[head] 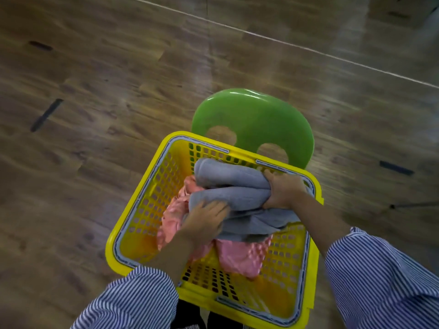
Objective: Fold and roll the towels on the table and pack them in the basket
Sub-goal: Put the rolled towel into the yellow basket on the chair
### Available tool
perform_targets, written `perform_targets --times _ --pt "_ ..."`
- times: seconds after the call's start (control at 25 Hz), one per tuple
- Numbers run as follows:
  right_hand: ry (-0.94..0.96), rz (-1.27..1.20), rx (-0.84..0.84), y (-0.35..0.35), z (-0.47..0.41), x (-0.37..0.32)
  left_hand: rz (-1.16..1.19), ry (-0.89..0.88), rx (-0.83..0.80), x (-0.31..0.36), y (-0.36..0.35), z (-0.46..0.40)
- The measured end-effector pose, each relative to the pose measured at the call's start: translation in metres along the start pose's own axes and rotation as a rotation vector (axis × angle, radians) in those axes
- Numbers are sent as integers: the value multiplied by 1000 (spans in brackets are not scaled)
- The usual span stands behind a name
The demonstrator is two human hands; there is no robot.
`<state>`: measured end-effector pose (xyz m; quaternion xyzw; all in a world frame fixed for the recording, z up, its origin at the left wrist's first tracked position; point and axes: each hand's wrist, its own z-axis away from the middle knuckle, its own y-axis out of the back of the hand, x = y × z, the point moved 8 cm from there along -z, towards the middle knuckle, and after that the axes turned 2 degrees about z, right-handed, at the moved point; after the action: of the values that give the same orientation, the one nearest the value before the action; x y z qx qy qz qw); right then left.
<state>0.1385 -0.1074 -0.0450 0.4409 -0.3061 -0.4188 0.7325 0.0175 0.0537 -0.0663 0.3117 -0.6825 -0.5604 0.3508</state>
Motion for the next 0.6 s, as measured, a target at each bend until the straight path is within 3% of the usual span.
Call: perform_targets --times 0.16,0.6 --pt "-16 11 -36 -5 -9 1 -52 -249 -84 32 -27 -14" --pt "-25 7 -31 -13 -13 0 -82 43 -244 38 -42 -27"
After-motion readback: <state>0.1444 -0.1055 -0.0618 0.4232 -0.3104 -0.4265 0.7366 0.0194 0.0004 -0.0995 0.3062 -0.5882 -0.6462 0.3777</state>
